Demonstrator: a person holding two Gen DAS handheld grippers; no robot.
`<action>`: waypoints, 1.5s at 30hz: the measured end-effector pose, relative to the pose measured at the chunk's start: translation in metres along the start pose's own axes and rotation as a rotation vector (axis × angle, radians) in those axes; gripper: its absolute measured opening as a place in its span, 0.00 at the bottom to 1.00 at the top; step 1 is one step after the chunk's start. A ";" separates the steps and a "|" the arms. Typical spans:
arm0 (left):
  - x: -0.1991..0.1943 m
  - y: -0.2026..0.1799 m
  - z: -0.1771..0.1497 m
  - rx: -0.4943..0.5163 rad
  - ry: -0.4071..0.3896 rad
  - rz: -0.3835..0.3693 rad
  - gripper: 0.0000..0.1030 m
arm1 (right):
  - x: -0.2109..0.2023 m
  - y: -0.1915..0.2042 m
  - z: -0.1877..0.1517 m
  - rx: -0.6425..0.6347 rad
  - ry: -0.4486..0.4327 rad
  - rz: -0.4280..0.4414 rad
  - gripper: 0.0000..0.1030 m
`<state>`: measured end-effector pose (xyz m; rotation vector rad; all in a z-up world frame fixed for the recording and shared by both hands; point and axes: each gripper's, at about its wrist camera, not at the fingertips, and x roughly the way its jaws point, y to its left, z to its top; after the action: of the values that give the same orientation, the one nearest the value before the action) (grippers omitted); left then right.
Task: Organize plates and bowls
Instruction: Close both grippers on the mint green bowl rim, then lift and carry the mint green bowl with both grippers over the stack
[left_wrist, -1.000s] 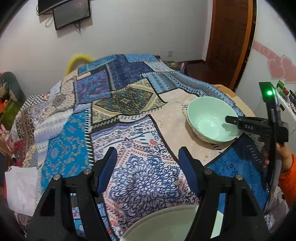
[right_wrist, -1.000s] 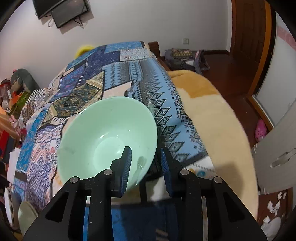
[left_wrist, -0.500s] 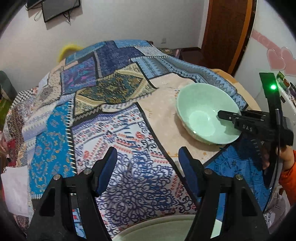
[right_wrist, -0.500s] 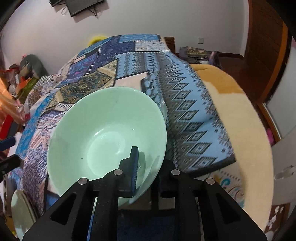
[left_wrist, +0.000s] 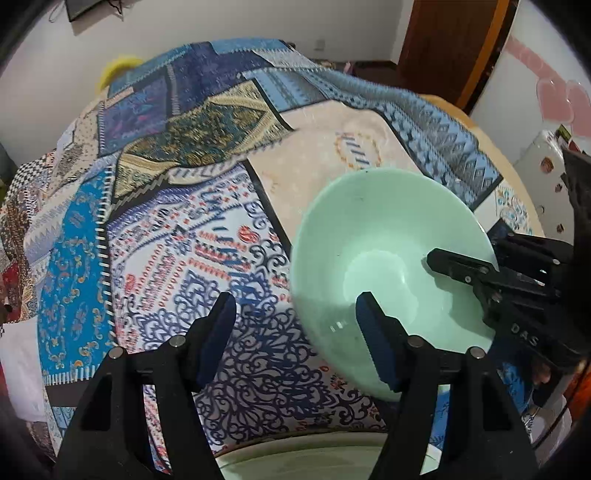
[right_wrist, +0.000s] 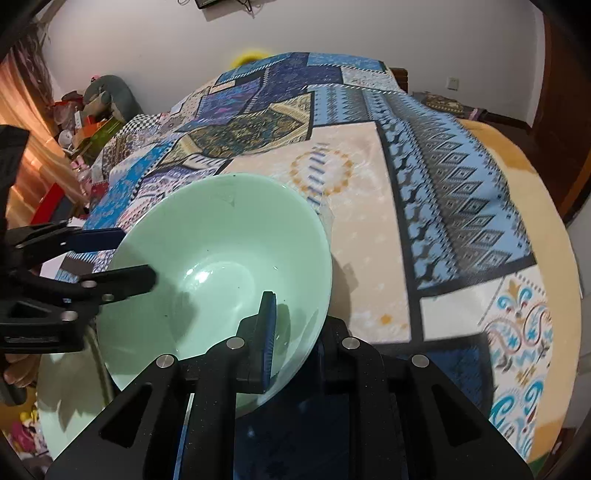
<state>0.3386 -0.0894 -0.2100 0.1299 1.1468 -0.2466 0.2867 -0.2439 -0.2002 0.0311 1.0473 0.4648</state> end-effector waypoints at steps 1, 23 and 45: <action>0.002 -0.001 0.000 0.000 0.009 -0.002 0.61 | 0.001 0.000 0.000 0.008 0.006 0.006 0.18; 0.014 -0.002 -0.002 -0.058 0.030 -0.036 0.22 | -0.005 0.008 -0.002 0.102 0.000 0.038 0.19; -0.117 0.014 -0.057 -0.086 -0.198 -0.021 0.22 | -0.077 0.085 -0.002 -0.009 -0.134 0.051 0.19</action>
<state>0.2463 -0.0480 -0.1264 0.0166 0.9604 -0.2235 0.2230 -0.1967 -0.1170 0.0804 0.9144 0.5070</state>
